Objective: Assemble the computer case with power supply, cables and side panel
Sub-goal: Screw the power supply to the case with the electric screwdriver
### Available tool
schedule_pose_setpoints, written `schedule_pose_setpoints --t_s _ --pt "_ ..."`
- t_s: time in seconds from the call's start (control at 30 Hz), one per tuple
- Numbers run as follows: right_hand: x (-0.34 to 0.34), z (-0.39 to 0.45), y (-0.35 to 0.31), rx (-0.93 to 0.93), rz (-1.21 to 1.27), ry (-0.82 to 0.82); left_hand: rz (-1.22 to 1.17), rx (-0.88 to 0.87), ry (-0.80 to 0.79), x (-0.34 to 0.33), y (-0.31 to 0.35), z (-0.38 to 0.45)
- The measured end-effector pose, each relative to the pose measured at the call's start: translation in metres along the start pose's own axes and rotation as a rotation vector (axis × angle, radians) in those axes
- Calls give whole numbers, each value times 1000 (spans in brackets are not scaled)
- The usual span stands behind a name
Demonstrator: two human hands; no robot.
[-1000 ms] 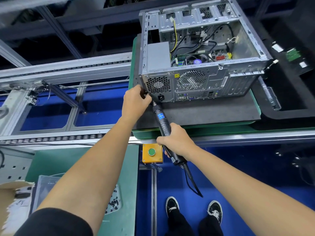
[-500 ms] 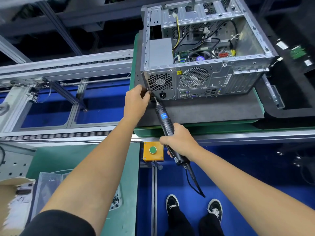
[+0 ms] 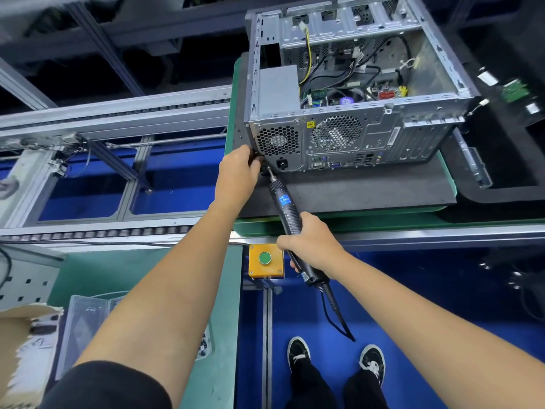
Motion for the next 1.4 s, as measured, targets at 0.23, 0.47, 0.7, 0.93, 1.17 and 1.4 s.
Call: schedule_pose_setpoints --t_s 0.23,0.47,0.7,0.93,1.17,1.4 --pt "-7 -2 -5 15 8 -3 -95 200 -94 4 -27 -16" --pt "-9 -3 -6 17 10 -1 -215 253 -21 -1 -10 -15" --pt "8 0 3 -11 -7 26 73 37 54 0 1 -2" --pt "20 3 7 -42 68 19 172 -176 -79 6 -2 12" --pt "15 5 5 -25 29 24 123 -160 -105 5 -5 13" --pt "13 4 5 -11 8 13 92 -118 -96 4 -5 12"
Point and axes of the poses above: each hand's wrist, its own z-axis towards the middle knuckle, its own x-axis out of the back of the hand, y = z × x, the point moved 2 cm from there along z, towards the middle knuckle, and after that the axes turned 12 degrees about y, right-handed, at the moved point
